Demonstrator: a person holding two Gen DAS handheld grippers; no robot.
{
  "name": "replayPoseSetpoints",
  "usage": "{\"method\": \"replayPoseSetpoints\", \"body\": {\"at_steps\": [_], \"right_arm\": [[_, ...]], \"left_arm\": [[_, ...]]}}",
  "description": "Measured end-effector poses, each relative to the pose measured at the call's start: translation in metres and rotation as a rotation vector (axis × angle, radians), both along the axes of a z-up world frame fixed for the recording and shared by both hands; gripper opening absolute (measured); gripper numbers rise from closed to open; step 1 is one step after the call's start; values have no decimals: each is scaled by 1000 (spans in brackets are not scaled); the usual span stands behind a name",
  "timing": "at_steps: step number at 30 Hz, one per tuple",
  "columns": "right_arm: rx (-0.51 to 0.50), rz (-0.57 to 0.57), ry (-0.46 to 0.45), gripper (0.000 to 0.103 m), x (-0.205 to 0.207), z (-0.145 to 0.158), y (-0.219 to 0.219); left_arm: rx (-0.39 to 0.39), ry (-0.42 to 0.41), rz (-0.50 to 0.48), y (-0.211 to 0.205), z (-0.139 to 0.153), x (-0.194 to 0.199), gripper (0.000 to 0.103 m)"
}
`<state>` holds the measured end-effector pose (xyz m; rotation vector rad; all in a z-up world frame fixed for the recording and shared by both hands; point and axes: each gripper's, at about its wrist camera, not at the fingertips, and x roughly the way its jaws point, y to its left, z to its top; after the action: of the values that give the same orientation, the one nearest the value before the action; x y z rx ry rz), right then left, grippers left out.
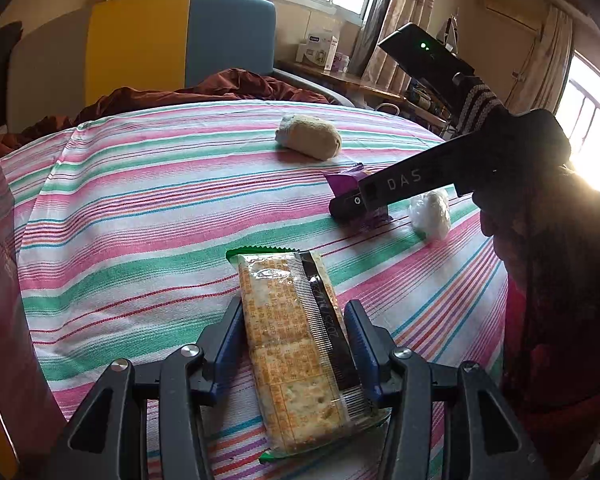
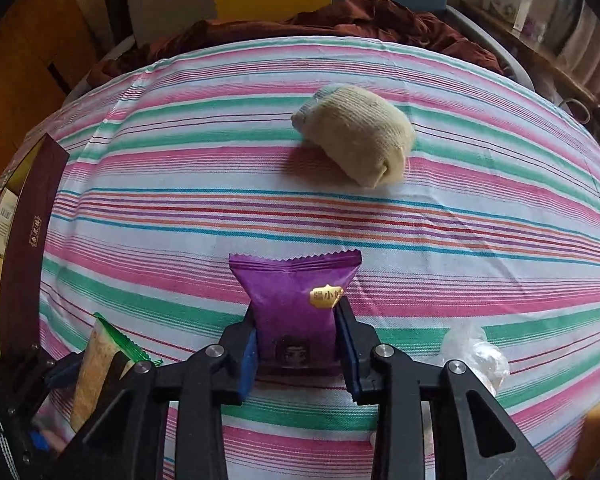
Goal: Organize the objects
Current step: 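Grasp the purple snack packet with the right gripper while the left gripper holds the cracker pack, then carry the cracker pack into the gold tray and open the left gripper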
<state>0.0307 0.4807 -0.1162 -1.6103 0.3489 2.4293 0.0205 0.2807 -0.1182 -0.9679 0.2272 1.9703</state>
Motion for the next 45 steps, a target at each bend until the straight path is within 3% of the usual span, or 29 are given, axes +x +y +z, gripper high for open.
{"method": "replayPoseSetpoints", "body": {"at_steps": [19, 24, 33, 38, 45], "right_arm": [[61, 44, -6, 35, -14, -3, -17], [80, 61, -2, 36, -15, -3, -19], [104, 72, -3, 35, -13, 1, -16], [121, 78, -3, 35, -8, 2, -15], [146, 88, -5, 35, -12, 0, -22]], "left_arm": [[-33, 18, -3, 3, 0, 1, 48], [-61, -11, 0, 1, 7, 2, 47], [70, -10, 19, -31, 63, 5, 46], [133, -31, 105, -67, 88, -13, 46], [119, -37, 316, -132, 93, -63, 46]]}}
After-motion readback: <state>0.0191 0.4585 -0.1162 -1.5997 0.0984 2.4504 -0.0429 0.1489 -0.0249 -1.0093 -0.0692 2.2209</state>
